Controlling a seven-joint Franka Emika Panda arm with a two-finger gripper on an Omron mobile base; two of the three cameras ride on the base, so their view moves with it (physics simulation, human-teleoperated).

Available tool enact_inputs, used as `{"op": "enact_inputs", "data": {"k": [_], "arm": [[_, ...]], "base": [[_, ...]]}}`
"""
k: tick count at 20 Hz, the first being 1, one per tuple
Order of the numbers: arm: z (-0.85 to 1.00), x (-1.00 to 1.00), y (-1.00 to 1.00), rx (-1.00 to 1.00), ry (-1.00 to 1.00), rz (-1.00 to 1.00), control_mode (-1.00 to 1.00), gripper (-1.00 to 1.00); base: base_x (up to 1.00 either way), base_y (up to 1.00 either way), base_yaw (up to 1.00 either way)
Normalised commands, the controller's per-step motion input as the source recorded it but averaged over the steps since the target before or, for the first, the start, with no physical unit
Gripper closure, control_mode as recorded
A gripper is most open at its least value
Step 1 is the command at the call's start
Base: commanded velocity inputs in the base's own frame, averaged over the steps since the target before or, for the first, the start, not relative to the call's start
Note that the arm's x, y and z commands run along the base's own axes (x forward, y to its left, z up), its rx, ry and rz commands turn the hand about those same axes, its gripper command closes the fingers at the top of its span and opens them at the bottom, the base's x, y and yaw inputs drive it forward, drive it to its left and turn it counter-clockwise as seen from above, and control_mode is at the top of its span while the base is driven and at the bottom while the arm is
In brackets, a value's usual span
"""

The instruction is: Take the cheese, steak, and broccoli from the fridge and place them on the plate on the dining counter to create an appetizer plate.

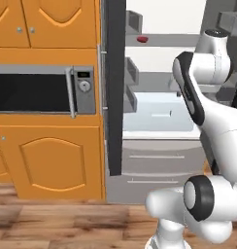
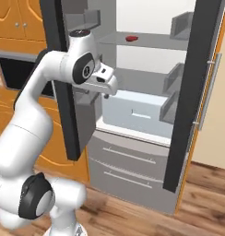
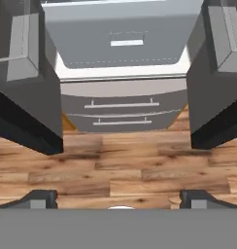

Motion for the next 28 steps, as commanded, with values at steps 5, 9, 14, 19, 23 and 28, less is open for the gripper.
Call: {"op": "enact_inputs", "data": {"k": [5,9,14,19,23,28], "arm": [[0.00,0.00,0.00,0.00,0.00,0.00,1.00,-1.00],[0.00,0.00,0.00,0.00,0.00,0.00,1.00,-1.00],[0.00,0.20,0.00,0.00,0.01,0.00,-1.00,-1.00],[0.27,0.05,0.00,-0.01,-0.13,0.04,-1.00,-1.00],[0.59,0.14,0.09,-0.07,-0.35,0.13,-1.00,-1.00],[0.28,0.72,0.07,-0.04,-0.17,0.13,-1.00,-1.00]], "base": [[0.82,-0.04,-0.08],[1.00,0.00,-0.04],[0.57,0.00,-0.01],[0.00,0.00,0.00],[0.00,0.00,0.00],[0.00,0.00,0.00]]}}
